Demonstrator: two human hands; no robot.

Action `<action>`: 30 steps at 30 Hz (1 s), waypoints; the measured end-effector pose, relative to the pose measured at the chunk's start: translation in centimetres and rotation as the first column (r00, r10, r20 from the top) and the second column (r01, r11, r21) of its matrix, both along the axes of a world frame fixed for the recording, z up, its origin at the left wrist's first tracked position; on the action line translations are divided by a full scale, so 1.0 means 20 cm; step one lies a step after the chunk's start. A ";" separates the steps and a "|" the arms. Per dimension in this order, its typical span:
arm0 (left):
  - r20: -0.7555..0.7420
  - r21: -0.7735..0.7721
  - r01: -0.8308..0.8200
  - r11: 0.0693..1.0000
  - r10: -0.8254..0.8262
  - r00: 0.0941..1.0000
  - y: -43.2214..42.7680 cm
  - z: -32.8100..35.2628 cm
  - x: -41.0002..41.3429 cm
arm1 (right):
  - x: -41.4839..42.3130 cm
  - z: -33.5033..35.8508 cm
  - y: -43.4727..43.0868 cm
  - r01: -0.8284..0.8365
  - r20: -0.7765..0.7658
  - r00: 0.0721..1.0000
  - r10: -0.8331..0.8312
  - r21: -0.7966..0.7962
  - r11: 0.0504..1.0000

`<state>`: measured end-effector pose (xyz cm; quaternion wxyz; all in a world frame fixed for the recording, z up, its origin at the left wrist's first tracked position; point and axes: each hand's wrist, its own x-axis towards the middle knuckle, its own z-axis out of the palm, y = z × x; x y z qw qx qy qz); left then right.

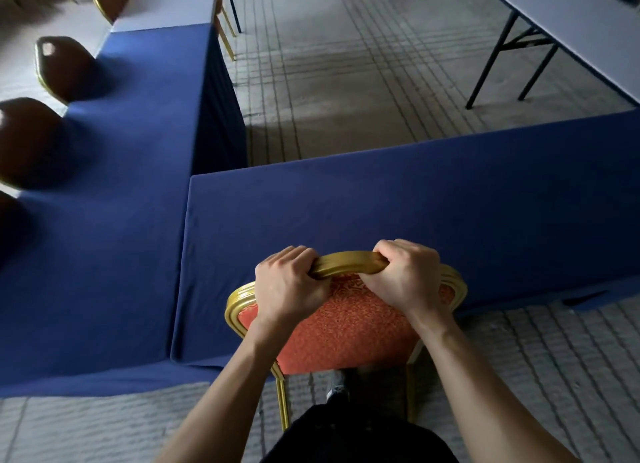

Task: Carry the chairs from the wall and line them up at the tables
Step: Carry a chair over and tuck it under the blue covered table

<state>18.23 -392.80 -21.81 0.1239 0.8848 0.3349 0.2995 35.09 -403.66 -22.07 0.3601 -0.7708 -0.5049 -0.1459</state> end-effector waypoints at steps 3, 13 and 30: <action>0.004 0.005 -0.008 1.000 0.008 1.000 0.00 -0.05 0.00 | 0.01 -0.06 0.01 -0.011 0.008 1.000 0.012 -0.011 1.000; -0.181 -0.144 -0.075 0.987 0.048 0.982 -0.27 -0.31 -0.10 | -0.07 -0.32 -0.25 -0.086 -0.094 0.993 0.067 -0.215 0.973; -0.472 -0.323 -0.182 0.929 0.009 0.882 -1.11 -0.46 -0.54 | -0.49 -0.59 -1.08 -0.259 -0.173 0.962 0.209 -0.352 0.899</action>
